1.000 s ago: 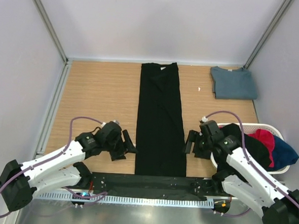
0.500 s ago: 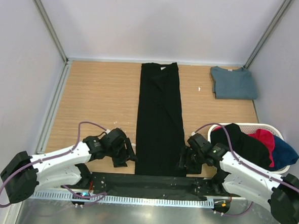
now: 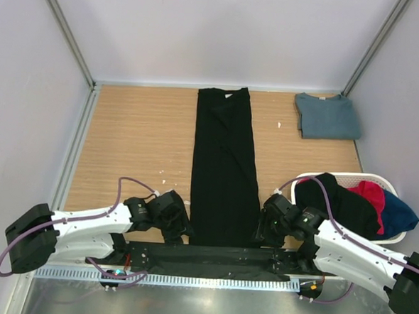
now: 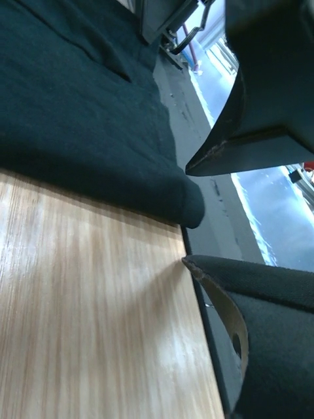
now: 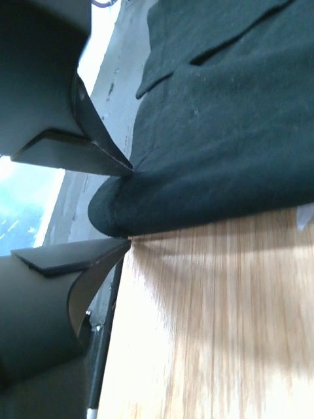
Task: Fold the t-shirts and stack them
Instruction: Fold the tshirt
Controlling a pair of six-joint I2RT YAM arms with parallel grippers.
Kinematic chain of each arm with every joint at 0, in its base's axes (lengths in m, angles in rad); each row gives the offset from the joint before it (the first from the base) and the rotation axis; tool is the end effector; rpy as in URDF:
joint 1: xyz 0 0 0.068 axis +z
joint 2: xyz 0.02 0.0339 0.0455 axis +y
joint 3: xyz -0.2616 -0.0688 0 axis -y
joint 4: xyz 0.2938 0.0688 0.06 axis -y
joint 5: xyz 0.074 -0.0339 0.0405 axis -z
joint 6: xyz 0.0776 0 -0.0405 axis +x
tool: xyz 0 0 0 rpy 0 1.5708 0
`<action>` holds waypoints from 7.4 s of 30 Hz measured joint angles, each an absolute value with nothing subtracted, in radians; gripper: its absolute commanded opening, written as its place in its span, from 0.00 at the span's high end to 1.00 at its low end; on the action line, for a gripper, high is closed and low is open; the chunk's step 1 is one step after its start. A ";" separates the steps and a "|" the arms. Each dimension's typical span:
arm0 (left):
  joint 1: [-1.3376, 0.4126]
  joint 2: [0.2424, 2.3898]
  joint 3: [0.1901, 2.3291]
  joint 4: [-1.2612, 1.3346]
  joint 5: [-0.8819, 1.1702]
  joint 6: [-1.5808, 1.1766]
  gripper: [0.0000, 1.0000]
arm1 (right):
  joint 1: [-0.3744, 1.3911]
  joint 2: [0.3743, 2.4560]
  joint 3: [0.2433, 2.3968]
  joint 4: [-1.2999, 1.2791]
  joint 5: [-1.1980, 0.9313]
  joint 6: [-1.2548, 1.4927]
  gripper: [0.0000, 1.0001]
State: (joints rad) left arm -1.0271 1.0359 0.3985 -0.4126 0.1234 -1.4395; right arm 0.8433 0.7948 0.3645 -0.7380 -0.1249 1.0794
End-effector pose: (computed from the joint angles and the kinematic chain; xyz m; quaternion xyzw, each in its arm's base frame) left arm 0.1127 -0.2049 0.0809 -0.1819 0.9473 -0.2622 0.0289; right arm 0.1178 0.1468 0.0933 0.1028 0.9726 0.1986 0.0641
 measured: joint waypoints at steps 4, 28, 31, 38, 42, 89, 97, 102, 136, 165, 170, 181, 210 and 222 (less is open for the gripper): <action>-1.040 1.082 0.398 -0.382 0.120 -1.460 0.54 | 0.843 0.814 0.364 -0.750 -0.107 1.076 0.59; -0.892 1.121 0.837 -0.633 -0.004 -1.196 1.00 | 0.767 1.018 0.807 -0.781 -0.029 0.903 0.99; -0.778 1.146 0.918 -0.676 -0.003 -1.102 1.00 | 0.647 1.076 0.879 -0.772 -0.042 0.825 0.99; -0.619 1.315 1.088 -0.663 0.039 -0.929 1.00 | 0.495 1.259 1.038 -0.723 -0.055 0.663 0.99; -0.566 1.435 1.160 -0.630 0.056 -0.864 1.00 | 0.434 1.379 1.126 -0.677 -0.068 0.589 0.99; -0.357 2.054 1.545 -0.402 0.134 -0.765 0.19 | 0.227 2.090 1.610 -0.506 -0.160 0.442 0.44; -0.339 1.957 1.549 -0.390 0.170 -0.725 0.09 | 0.226 1.987 1.596 -0.445 -0.220 0.417 0.20; -0.379 1.751 1.362 -0.306 0.203 -0.756 0.32 | 0.236 1.795 1.446 -0.332 -0.264 0.424 0.37; -0.549 1.429 1.012 -0.325 0.155 -0.860 0.26 | 0.263 1.459 1.042 -0.451 -0.205 0.445 0.15; -0.536 1.608 0.787 -0.100 0.142 -0.982 0.48 | 0.267 1.523 0.740 -0.196 -0.163 0.603 0.49; -0.528 1.615 0.789 -0.099 0.139 -0.971 0.53 | 0.267 1.539 0.740 -0.164 -0.165 0.616 0.53; -0.528 1.669 0.824 -0.093 0.128 -0.934 0.85 | 0.267 1.571 0.740 -0.118 -0.171 0.630 0.86; -0.753 1.087 0.745 -0.821 0.085 -1.015 1.00 | 0.526 0.835 0.505 -0.627 -0.271 0.769 0.99; -0.752 1.112 1.129 -1.079 -0.095 -1.058 1.00 | 0.548 0.971 0.986 -0.862 -0.052 0.799 0.99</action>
